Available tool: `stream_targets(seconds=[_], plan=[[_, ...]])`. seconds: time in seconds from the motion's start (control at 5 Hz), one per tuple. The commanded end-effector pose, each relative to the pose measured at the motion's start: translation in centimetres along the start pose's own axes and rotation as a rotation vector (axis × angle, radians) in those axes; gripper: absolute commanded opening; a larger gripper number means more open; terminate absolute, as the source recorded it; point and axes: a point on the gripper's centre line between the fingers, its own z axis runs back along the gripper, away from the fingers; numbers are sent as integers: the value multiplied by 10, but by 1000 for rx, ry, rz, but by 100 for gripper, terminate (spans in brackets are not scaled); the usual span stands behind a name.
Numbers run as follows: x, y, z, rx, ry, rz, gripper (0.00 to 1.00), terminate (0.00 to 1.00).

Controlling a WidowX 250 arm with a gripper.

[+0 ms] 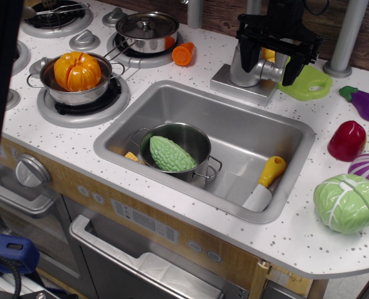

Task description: Turn lever vertical to front

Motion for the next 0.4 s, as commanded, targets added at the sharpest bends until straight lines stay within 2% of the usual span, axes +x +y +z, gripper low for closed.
stream_targets(seconds=[0.0,0.2], plan=[[0,0,0,0,0,0,100,0],[5,-1,11,26,-127,22,100,0]])
